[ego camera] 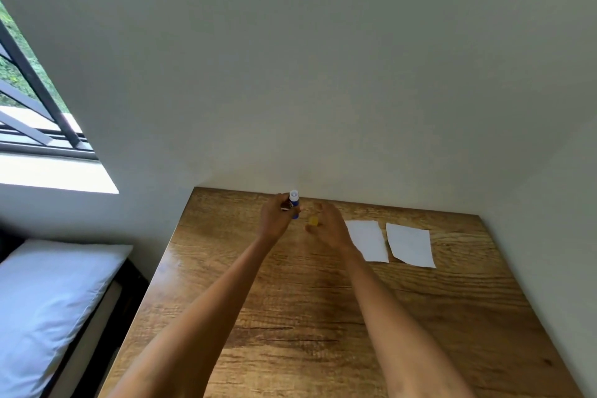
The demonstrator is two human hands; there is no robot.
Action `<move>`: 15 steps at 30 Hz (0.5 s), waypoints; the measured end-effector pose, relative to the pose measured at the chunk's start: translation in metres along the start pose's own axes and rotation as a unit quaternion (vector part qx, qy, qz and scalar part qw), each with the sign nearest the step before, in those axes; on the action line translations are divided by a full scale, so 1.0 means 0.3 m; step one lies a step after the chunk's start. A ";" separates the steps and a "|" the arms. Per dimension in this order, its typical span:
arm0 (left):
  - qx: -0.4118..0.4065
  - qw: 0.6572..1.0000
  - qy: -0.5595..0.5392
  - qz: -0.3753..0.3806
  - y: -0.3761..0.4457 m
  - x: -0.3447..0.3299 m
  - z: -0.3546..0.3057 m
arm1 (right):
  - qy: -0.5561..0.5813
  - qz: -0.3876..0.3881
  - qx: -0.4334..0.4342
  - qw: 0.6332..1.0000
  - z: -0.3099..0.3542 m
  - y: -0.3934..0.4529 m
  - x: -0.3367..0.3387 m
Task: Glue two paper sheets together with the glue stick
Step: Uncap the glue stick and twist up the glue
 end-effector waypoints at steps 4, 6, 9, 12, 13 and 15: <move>-0.014 1.000 -0.022 0.000 -0.001 0.019 -0.072 | 0.238 -0.102 -0.095 0.961 0.029 -0.017 0.062; -0.022 0.999 -0.036 -0.002 -0.007 0.026 -0.126 | 0.351 -0.100 -0.137 0.921 0.057 -0.036 0.073; -0.040 0.997 -0.061 -0.009 -0.021 0.034 -0.213 | 0.390 -0.047 -0.163 0.905 0.123 -0.063 0.052; -0.050 0.995 -0.086 -0.016 -0.047 0.075 -0.288 | 0.532 -0.046 -0.194 0.823 0.178 -0.096 0.030; -0.050 0.993 -0.101 -0.020 -0.055 0.089 -0.304 | 0.576 -0.049 -0.183 0.796 0.194 -0.103 0.031; -0.048 0.989 -0.135 -0.034 -0.071 0.127 -0.326 | 0.620 -0.037 -0.145 0.770 0.240 -0.127 0.037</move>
Point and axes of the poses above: each hand's wrist, its own y-axis towards the middle knuckle, its own x-axis out of the back of the hand, z = x × y, the point moved 5 cm from there along y, towards the middle knuckle, and after that the axes turned 11 degrees about -z, right-handed, at the moved point
